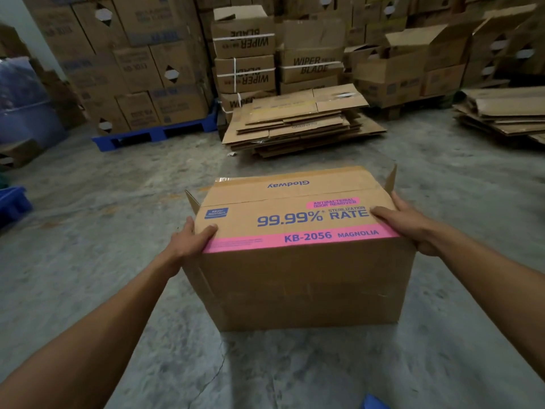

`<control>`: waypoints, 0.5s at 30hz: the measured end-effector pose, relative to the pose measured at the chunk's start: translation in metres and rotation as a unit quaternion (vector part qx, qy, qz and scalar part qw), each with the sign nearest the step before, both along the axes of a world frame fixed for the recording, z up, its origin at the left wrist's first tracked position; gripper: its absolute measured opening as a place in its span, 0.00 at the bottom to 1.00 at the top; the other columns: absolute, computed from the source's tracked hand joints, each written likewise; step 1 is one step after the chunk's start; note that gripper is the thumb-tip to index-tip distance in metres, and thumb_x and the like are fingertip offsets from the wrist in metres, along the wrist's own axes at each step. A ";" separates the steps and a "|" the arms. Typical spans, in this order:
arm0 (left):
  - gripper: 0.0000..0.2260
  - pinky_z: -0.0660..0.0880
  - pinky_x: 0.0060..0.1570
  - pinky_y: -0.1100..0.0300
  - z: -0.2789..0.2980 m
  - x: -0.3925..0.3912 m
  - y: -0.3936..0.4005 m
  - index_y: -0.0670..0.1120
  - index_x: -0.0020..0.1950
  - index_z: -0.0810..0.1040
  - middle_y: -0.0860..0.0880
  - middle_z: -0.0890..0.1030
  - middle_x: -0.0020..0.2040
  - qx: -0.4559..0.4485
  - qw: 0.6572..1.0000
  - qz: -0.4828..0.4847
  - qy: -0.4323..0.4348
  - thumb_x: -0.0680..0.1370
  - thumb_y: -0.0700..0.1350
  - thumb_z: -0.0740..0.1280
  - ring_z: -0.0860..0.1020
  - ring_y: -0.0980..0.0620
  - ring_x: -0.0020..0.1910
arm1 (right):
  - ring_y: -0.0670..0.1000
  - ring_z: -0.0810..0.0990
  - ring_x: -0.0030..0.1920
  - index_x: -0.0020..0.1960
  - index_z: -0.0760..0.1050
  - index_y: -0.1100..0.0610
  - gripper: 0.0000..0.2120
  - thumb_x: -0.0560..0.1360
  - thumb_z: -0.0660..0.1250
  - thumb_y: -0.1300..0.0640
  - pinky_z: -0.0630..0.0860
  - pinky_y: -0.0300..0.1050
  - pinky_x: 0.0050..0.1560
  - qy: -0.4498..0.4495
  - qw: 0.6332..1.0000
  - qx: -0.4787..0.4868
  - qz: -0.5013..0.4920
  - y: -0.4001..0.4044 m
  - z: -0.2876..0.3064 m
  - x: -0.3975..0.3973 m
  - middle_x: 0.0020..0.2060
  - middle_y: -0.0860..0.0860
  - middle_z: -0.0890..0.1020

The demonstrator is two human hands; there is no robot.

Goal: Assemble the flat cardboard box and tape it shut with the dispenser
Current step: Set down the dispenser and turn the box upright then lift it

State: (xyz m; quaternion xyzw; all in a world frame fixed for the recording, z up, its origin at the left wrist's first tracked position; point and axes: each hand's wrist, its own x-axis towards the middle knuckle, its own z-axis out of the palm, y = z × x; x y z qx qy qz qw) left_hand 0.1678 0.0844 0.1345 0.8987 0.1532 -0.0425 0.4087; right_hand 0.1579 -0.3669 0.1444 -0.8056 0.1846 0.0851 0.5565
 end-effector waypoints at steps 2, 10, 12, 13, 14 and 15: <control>0.39 0.76 0.57 0.45 0.005 -0.004 -0.008 0.51 0.78 0.51 0.49 0.71 0.67 -0.082 0.997 -0.014 0.008 0.75 0.64 0.65 0.76 0.42 0.60 | 0.54 0.82 0.45 0.78 0.44 0.40 0.41 0.76 0.67 0.45 0.80 0.48 0.37 -0.003 0.999 0.048 0.012 0.002 0.001 0.001 0.56 0.52 0.78; 0.28 0.77 0.50 0.51 0.008 -0.026 0.002 0.54 0.70 0.68 0.51 0.78 0.58 -0.083 0.989 0.007 -0.125 0.74 0.61 0.69 0.80 0.48 0.53 | 0.51 0.81 0.49 0.79 0.47 0.45 0.40 0.76 0.68 0.49 0.78 0.45 0.42 -0.111 0.991 0.050 0.058 0.016 0.012 -0.005 0.65 0.50 0.72; 0.28 0.74 0.55 0.53 0.003 -0.033 0.010 0.56 0.71 0.68 0.55 0.77 0.59 -0.059 0.973 0.025 -0.220 0.73 0.60 0.70 0.78 0.51 0.56 | 0.46 0.77 0.54 0.79 0.49 0.48 0.38 0.77 0.68 0.52 0.74 0.36 0.46 -0.214 0.975 0.014 0.062 0.026 0.007 -0.006 0.68 0.47 0.68; 0.30 0.73 0.58 0.54 -0.002 -0.036 0.014 0.58 0.72 0.66 0.56 0.77 0.62 -0.057 0.964 0.033 -0.256 0.72 0.60 0.71 0.77 0.52 0.59 | 0.45 0.76 0.57 0.79 0.48 0.48 0.38 0.77 0.68 0.53 0.75 0.33 0.47 -0.252 0.966 0.014 0.062 0.031 0.002 -0.008 0.68 0.45 0.66; 0.34 0.72 0.62 0.54 -0.009 -0.040 0.018 0.58 0.73 0.64 0.56 0.76 0.66 -0.057 0.959 0.038 -0.274 0.71 0.62 0.71 0.76 0.54 0.62 | 0.46 0.74 0.61 0.79 0.47 0.46 0.40 0.77 0.68 0.53 0.76 0.36 0.52 -0.279 0.958 0.019 0.061 0.035 -0.005 -0.011 0.70 0.44 0.64; 0.38 0.71 0.65 0.52 -0.017 -0.044 0.023 0.59 0.75 0.60 0.56 0.74 0.69 -0.055 0.960 0.043 -0.272 0.69 0.64 0.71 0.75 0.54 0.64 | 0.47 0.72 0.66 0.79 0.46 0.44 0.42 0.76 0.69 0.52 0.76 0.43 0.59 -0.290 0.955 0.022 0.062 0.036 -0.017 -0.013 0.73 0.44 0.62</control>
